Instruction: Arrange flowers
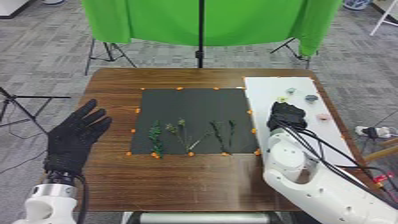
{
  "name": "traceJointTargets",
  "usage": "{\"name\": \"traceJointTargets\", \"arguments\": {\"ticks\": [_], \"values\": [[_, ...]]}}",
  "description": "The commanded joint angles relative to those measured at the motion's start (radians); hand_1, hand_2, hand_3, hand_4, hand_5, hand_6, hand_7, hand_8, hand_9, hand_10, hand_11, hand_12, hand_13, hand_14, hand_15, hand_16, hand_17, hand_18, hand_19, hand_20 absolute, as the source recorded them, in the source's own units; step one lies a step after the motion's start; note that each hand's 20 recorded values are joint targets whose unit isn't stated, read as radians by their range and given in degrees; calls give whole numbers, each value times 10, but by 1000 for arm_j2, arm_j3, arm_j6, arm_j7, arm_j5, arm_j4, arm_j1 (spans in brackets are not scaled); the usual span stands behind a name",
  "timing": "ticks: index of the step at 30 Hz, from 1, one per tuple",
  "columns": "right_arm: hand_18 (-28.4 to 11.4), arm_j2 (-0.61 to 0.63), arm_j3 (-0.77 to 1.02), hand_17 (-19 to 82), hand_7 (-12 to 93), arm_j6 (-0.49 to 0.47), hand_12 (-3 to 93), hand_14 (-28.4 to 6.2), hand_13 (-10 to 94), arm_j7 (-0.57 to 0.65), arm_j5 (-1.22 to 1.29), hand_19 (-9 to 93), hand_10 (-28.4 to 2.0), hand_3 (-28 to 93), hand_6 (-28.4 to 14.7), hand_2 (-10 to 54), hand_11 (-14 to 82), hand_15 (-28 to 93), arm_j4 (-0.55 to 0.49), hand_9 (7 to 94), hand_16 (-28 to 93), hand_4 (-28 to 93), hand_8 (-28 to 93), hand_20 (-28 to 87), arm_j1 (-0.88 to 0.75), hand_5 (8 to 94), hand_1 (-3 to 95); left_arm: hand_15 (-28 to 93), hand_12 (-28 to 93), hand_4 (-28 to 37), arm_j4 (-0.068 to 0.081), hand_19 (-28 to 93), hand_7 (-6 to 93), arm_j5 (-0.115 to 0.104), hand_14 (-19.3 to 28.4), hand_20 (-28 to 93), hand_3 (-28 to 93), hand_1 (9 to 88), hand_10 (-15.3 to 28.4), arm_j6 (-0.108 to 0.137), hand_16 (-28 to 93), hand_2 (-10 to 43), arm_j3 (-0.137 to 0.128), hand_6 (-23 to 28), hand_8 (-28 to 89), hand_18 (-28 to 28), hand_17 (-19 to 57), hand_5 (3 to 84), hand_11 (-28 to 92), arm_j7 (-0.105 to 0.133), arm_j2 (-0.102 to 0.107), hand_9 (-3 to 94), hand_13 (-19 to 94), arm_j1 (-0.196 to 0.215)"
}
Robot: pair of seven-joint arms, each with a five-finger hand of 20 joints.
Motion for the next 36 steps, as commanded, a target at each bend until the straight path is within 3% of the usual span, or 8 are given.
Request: {"name": "traceJointTargets", "arguments": {"ticks": [1,7,14,18,23,25,27,36], "values": [[-258,16,-16,416,173,83,284,-50,851,5,-59,932,-61,661,13,-95,183,599,-16,937,225,-283,46,528,-1,910,611,514,109,-233,-6,541,120,4,279,132,809,243,202,1,-88,53,-5,109,-88,260,-94,406,251,0,-4,346,258,17],[-260,-45,-18,429,169,157,277,-46,866,-65,-97,932,-60,689,4,-95,207,605,-102,937,217,-283,53,550,44,921,604,513,109,-231,-13,541,120,7,279,132,811,242,203,-5,-89,53,-11,109,-89,260,-94,406,251,10,6,346,258,11],[-256,-333,-88,427,165,97,274,-51,859,-357,-58,932,-63,701,3,-95,218,621,-68,937,220,-283,61,563,148,922,597,513,110,-233,-23,543,120,3,280,134,810,240,203,16,-88,53,-25,109,-88,260,-94,406,249,3,29,345,258,-14],[-248,-509,-117,413,165,60,280,-55,846,-513,-96,932,-65,703,7,-95,218,635,38,937,221,-283,67,568,165,918,592,509,111,-236,-34,547,116,-14,280,139,804,241,202,56,-86,55,-11,108,-87,261,-89,405,244,62,77,347,264,-46],[-239,-585,-202,396,170,74,302,-62,825,-513,-68,932,-72,728,10,-95,226,668,130,937,219,-283,72,571,246,907,573,520,112,-235,15,564,118,8,281,154,805,240,200,33,-82,56,53,106,-87,265,-84,405,248,41,107,352,272,-213],[-240,-565,-274,392,172,95,307,-64,820,-494,-21,932,-74,726,11,-95,233,675,139,937,218,-283,72,574,306,905,572,523,112,-235,38,564,118,-17,282,157,805,240,200,55,-83,56,106,105,-87,265,-83,405,249,84,112,354,272,-270],[-240,-562,-300,388,173,92,310,-67,810,-501,-10,932,-76,722,11,-95,234,688,145,937,217,-283,69,580,314,903,572,525,112,-236,50,563,118,-22,281,160,806,240,200,59,-83,55,127,105,-88,266,-83,406,249,88,106,355,274,-312],[-231,-532,-397,358,155,57,305,-78,783,-545,-6,932,-78,718,28,-95,251,717,189,937,203,-283,32,577,330,889,545,529,111,-237,73,559,119,-6,282,170,809,240,200,22,-86,56,168,104,-89,266,-81,407,247,63,97,356,275,-366]]}}
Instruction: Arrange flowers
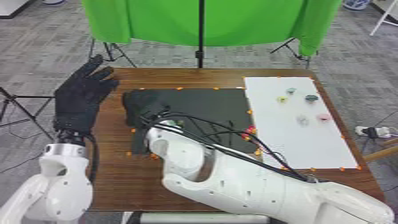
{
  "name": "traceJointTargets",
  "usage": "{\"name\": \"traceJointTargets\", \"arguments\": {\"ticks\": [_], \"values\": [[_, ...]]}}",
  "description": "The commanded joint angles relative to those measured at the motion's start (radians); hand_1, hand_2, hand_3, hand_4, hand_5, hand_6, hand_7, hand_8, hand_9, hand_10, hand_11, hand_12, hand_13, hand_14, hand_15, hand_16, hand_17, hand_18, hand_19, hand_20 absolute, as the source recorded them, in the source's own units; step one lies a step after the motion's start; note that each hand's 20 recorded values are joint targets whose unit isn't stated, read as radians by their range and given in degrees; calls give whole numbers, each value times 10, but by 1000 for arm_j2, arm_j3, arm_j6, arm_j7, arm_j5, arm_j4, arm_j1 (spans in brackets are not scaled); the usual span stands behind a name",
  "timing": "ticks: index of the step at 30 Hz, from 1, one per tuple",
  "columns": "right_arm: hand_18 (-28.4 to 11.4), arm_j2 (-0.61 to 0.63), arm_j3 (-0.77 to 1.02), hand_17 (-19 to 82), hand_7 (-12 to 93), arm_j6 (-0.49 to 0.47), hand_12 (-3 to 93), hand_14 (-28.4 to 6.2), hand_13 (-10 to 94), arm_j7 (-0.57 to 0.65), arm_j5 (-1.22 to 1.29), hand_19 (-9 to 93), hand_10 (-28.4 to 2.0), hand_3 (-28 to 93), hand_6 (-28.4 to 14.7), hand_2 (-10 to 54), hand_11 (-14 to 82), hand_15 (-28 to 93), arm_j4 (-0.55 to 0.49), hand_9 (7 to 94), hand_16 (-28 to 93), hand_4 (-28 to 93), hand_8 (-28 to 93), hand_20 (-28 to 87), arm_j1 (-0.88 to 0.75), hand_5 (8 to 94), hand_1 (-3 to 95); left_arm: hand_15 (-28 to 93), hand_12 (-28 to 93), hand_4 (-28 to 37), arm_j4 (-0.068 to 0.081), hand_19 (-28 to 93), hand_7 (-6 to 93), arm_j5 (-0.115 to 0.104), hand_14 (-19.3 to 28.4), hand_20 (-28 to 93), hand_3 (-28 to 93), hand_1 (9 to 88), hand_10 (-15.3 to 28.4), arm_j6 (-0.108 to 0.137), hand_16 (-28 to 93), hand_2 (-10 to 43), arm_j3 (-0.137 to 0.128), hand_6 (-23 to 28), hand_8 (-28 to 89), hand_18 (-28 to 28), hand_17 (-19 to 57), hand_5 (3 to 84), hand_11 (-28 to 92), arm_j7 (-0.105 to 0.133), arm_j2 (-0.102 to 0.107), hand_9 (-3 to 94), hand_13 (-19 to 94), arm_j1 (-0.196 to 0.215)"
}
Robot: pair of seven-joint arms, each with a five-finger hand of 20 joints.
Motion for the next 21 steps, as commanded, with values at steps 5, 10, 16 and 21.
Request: {"name": "traceJointTargets", "arguments": {"ticks": [5,10,16,21], "values": [[-232,40,-66,347,149,-106,296,-81,770,-29,-42,932,-79,701,29,-95,275,731,41,930,202,-283,22,578,37,881,535,528,111,-236,22,557,118,-1,282,173,810,240,200,-39,-87,55,22,105,-88,265,-81,408,246,-5,-9,356,275,-57],[-231,34,-67,333,141,-120,266,-85,745,-72,-69,932,-83,690,32,-95,320,754,80,910,195,-283,14,578,57,853,512,528,111,-237,35,555,118,4,282,175,810,240,200,-51,-87,55,14,107,-87,265,-81,409,245,-42,18,356,275,-81],[-231,46,-99,322,135,-151,247,-85,728,-33,-63,932,-87,675,33,-95,361,768,65,870,190,-283,-2,577,75,813,488,529,112,-236,23,553,119,-11,281,176,811,241,200,-41,-87,54,18,107,-87,265,-81,409,245,4,37,355,274,-54],[-231,56,-112,314,141,-143,234,-88,717,-70,-95,932,-91,733,28,-95,379,777,58,853,189,-283,-18,580,79,765,438,528,112,-235,15,556,120,-25,281,180,811,241,200,-19,-87,55,19,107,-87,266,-81,410,245,22,44,355,274,-30]]}}
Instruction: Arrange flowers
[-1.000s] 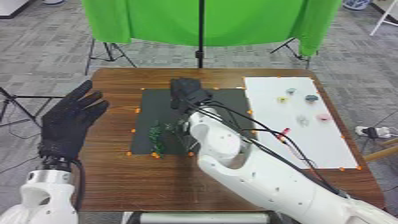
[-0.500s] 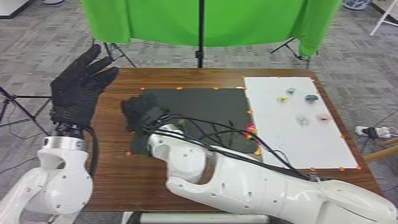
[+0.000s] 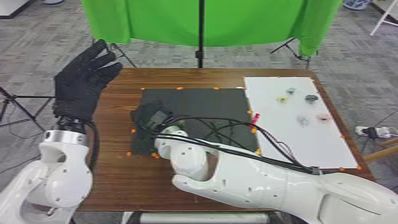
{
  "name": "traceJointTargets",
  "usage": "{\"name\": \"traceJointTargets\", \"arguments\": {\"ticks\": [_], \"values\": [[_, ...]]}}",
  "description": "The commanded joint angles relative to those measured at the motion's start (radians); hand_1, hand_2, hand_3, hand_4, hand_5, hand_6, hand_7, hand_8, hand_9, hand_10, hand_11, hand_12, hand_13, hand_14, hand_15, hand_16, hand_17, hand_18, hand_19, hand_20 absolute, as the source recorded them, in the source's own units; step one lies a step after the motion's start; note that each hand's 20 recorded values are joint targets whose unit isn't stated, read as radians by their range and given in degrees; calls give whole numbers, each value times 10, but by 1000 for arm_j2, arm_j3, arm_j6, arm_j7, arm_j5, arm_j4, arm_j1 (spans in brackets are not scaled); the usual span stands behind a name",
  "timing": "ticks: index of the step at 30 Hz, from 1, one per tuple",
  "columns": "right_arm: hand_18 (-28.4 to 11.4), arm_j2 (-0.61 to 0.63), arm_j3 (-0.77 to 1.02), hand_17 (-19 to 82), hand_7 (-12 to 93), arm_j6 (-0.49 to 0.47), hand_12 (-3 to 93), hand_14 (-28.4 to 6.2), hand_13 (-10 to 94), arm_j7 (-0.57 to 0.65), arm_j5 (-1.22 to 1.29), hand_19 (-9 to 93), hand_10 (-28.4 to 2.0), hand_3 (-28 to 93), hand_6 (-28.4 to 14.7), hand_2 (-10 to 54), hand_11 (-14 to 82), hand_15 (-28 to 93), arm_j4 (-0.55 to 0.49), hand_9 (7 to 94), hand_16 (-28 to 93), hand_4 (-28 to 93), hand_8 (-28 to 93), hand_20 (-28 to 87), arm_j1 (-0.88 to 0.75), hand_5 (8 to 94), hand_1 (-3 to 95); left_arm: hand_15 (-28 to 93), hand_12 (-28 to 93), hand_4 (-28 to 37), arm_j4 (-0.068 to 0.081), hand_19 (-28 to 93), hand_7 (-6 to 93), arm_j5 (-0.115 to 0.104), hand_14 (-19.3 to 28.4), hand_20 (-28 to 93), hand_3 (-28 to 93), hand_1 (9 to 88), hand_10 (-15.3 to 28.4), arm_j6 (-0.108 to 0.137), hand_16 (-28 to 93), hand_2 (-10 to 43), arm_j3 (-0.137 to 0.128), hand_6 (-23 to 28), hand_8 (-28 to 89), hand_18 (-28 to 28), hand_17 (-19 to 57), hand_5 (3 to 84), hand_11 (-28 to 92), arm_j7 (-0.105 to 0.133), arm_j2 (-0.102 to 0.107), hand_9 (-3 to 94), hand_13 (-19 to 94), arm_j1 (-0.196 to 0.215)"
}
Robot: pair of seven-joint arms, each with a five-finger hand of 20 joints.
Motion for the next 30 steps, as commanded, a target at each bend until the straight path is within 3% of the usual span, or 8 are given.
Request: {"name": "traceJointTargets", "arguments": {"ticks": [1,8,12,19,22,24,28,30], "values": [[-231,15,-18,314,142,-8,232,-89,717,-9,-33,932,-91,737,27,-95,382,777,-25,852,188,-283,-20,580,18,763,434,528,113,-234,-9,563,120,-26,281,184,812,242,200,18,-87,55,2,107,-87,266,-78,409,245,38,15,354,274,46],[-234,13,15,309,147,-11,202,-91,713,-25,-67,932,-95,755,31,-95,412,782,-31,838,185,-283,-44,583,-12,750,401,532,114,-229,-14,568,121,-23,282,194,812,245,202,21,-87,56,-7,110,-87,267,-75,412,251,36,17,356,274,52],[-233,-10,227,309,145,-66,191,-92,712,-106,-163,932,-96,774,30,-95,419,784,-80,835,183,-283,-92,583,-191,743,375,533,113,-229,-38,565,121,13,282,196,812,244,202,12,-88,55,-69,110,-88,268,-76,412,253,-50,-45,356,275,120],[-239,97,389,298,147,-38,187,-100,698,23,-24,932,-107,776,19,-95,418,780,-262,812,180,-283,-120,578,-278,717,357,531,113,-232,-82,563,122,0,282,199,809,245,201,37,-88,55,-174,108,-88,267,-77,410,253,-21,-83,355,274,304],[-243,188,474,271,143,50,173,-113,663,121,55,919,-115,771,7,-95,388,763,-331,776,165,-283,-119,554,-331,685,354,530,112,-235,-82,561,123,-21,282,200,808,243,201,49,-88,55,-179,108,-88,268,-77,410,253,-4,-91,355,274,342],[-244,236,552,254,142,64,163,-121,642,172,113,900,-122,773,1,-95,367,746,-370,750,151,-283,-119,540,-388,671,351,530,112,-236,-88,561,123,-20,282,201,808,241,201,55,-88,56,-182,108,-89,268,-77,410,253,-8,-114,355,274,366],[-246,362,681,228,144,114,145,-132,607,244,138,878,-149,779,-3,-95,312,721,-441,696,126,-283,-120,526,-505,636,347,530,112,-238,-88,558,122,-18,282,201,809,239,201,49,-88,56,-165,108,-89,267,-78,410,253,-10,-134,355,273,367],[-246,416,741,223,143,155,143,-135,598,266,138,874,-157,779,-4,-95,286,715,-464,696,117,-283,-120,524,-564,626,344,529,112,-239,-90,556,122,-22,282,200,809,239,201,49,-88,56,-163,108,-89,267,-78,409,253,-5,-130,354,273,372]]}}
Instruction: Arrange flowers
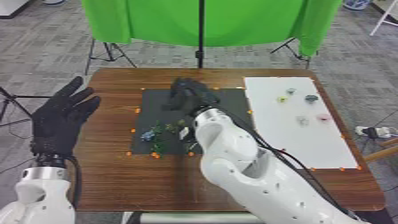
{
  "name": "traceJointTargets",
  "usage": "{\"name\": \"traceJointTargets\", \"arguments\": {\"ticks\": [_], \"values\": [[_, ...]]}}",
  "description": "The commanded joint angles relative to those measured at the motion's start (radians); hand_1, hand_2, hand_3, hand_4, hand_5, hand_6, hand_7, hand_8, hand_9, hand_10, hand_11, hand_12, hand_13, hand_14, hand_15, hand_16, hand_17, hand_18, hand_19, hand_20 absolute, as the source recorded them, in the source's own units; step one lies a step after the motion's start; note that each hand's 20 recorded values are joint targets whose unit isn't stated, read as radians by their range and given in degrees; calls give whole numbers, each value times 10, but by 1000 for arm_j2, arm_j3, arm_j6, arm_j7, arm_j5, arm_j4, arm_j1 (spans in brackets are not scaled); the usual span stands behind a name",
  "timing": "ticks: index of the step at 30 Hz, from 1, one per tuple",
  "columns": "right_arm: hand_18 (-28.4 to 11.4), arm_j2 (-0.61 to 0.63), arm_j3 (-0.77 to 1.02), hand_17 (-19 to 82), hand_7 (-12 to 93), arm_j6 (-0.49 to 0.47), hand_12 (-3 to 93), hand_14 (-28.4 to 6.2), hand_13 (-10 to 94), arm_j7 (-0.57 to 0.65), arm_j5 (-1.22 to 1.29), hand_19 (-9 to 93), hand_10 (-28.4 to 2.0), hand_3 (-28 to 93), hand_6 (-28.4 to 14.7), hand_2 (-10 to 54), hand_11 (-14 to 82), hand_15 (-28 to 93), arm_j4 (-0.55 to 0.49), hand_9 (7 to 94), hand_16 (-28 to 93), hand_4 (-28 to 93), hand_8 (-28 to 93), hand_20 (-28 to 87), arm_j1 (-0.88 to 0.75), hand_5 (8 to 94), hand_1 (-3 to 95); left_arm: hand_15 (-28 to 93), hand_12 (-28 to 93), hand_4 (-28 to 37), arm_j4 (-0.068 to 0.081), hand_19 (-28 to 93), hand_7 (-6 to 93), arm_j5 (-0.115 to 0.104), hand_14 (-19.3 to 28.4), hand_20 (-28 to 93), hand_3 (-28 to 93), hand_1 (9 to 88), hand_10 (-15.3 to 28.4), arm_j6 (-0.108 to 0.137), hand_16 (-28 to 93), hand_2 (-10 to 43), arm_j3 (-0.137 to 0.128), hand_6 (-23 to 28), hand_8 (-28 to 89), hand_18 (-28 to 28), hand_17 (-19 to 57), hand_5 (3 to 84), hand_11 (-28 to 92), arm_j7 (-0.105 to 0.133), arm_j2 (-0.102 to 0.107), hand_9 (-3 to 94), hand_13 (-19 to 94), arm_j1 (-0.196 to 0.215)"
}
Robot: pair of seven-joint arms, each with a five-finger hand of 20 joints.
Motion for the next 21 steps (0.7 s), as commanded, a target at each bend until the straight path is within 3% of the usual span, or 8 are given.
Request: {"name": "traceJointTargets", "arguments": {"ticks": [1,3,9,13,16,18,19,21], "values": [[-245,309,241,222,144,152,144,-136,594,129,-15,873,-160,776,-1,-95,279,714,-71,694,114,-283,-120,524,-214,625,342,529,112,-239,3,556,122,-10,282,200,809,239,201,13,-88,56,24,108,-89,267,-78,408,253,5,-38,354,273,31],[-245,360,280,220,145,197,145,-140,591,163,-8,872,-162,773,1,-95,270,713,-80,690,111,-283,-121,523,-249,625,340,529,112,-238,3,555,122,-19,281,200,810,238,201,14,-88,56,28,108,-88,267,-78,408,253,28,-28,354,273,37],[-244,475,353,217,142,248,145,-142,579,282,-41,872,-170,781,0,-95,253,715,-38,664,106,-283,-122,522,-308,610,334,530,112,-239,0,552,124,-14,281,201,810,239,201,14,-87,56,30,106,-89,267,-80,406,252,18,-41,354,273,50],[-243,502,359,212,145,227,146,-152,553,322,-19,874,-174,789,-3,-95,251,728,10,648,102,-283,-122,520,-314,582,331,531,112,-238,0,551,124,-12,281,201,811,238,201,10,-87,55,36,106,-89,267,-80,405,251,27,-47,353,273,53],[-239,512,302,203,151,228,145,-162,513,308,-17,874,-175,793,-2,-95,253,739,74,650,90,-283,-124,519,-274,557,330,530,113,-238,-1,550,124,-24,281,202,811,239,201,9,-87,55,40,106,-89,266,-80,406,253,44,-42,354,273,61],[-231,524,252,190,156,234,143,-164,479,341,-42,869,-175,797,2,-95,255,749,99,651,79,-283,-128,517,-245,533,327,531,113,-237,2,550,124,-27,281,202,814,238,202,0,-87,53,47,106,-89,266,-80,407,254,40,-46,354,273,52],[-231,527,232,190,161,220,143,-166,470,348,-59,871,-189,801,4,-95,261,755,115,585,76,-282,-130,517,-232,526,323,531,113,-237,1,550,124,-26,281,203,814,239,202,1,-87,53,50,105,-89,266,-80,407,254,47,-43,354,273,54],[-233,510,227,189,163,178,143,-167,465,341,-40,873,-196,808,5,-95,268,760,137,553,70,-282,-133,518,-223,519,318,531,113,-238,0,550,124,-23,282,203,813,240,202,-2,-88,54,46,105,-89,266,-80,407,254,49,-43,355,273,56]]}}
